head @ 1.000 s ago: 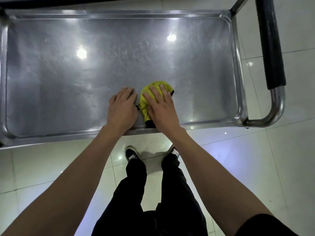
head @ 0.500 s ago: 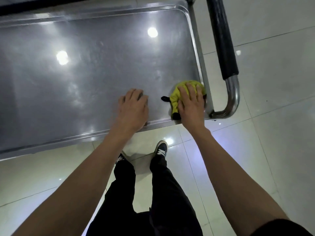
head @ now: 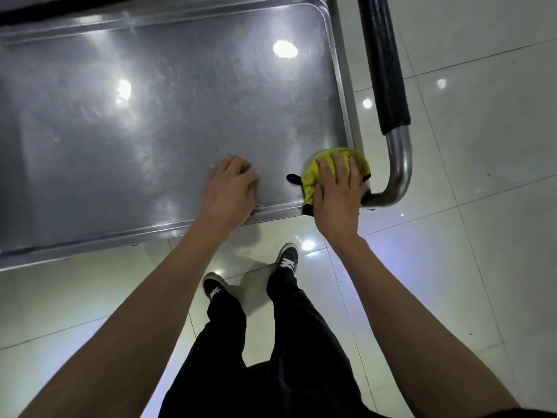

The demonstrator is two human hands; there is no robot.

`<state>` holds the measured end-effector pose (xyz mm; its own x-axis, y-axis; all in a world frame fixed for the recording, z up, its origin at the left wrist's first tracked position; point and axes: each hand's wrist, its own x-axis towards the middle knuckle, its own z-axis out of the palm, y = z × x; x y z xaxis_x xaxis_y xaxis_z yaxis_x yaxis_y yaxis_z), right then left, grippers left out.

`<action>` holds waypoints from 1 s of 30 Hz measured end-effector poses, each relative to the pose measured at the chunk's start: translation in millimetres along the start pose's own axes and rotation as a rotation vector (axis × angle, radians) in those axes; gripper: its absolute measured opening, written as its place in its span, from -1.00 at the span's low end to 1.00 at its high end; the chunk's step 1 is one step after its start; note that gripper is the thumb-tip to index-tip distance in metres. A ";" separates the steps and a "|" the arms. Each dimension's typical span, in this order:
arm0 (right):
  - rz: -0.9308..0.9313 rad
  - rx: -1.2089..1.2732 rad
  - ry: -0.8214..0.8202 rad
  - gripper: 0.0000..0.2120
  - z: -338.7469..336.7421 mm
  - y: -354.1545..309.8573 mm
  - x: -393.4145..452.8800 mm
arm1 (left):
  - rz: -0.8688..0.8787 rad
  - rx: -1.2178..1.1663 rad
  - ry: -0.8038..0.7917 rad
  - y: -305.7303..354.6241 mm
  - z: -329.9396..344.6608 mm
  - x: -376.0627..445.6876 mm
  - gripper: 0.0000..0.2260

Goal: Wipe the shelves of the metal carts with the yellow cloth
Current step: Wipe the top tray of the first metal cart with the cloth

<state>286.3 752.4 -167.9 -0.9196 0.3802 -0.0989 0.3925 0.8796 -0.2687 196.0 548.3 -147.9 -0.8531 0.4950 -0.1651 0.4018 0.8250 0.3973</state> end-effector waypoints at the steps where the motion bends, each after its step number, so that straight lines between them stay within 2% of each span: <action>1: -0.006 0.003 0.011 -0.57 1.1 -4.1 -6.4 | 0.008 0.016 -0.031 -1.6 -0.2 -0.9 -0.75; 5: -0.029 0.035 0.043 -0.58 9.4 -30.2 -28.6 | 0.016 0.076 -0.089 -12.8 -3.8 -7.3 -0.69; 11: -0.117 0.026 -0.040 -0.57 39.6 -121.2 -59.0 | -0.112 0.065 0.033 -78.9 -24.9 -67.4 -0.72; 14: -0.187 0.028 -0.068 -0.57 57.6 -179.4 -74.0 | -0.168 0.083 0.041 -118.3 -35.0 -96.3 -0.72; 18: -0.203 0.003 -0.104 -0.57 73.8 -224.4 -82.8 | -0.191 0.085 0.032 -153.9 -41.2 -122.2 -0.70; 24: -0.251 0.008 -0.118 -0.56 67.8 -204.3 -84.7 | -0.158 0.068 0.014 -168.3 -41.7 -135.8 -0.75; 30: 0.024 -0.099 -0.004 -0.56 41.2 -132.9 -75.5 | -0.077 0.046 -0.006 -136.5 -36.2 -117.1 -0.72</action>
<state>302.9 595.1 -164.2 -0.9099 0.4005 -0.1079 0.4138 0.8944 -0.1700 229.0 367.8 -150.0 -0.8801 0.4313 -0.1985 0.3503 0.8721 0.3417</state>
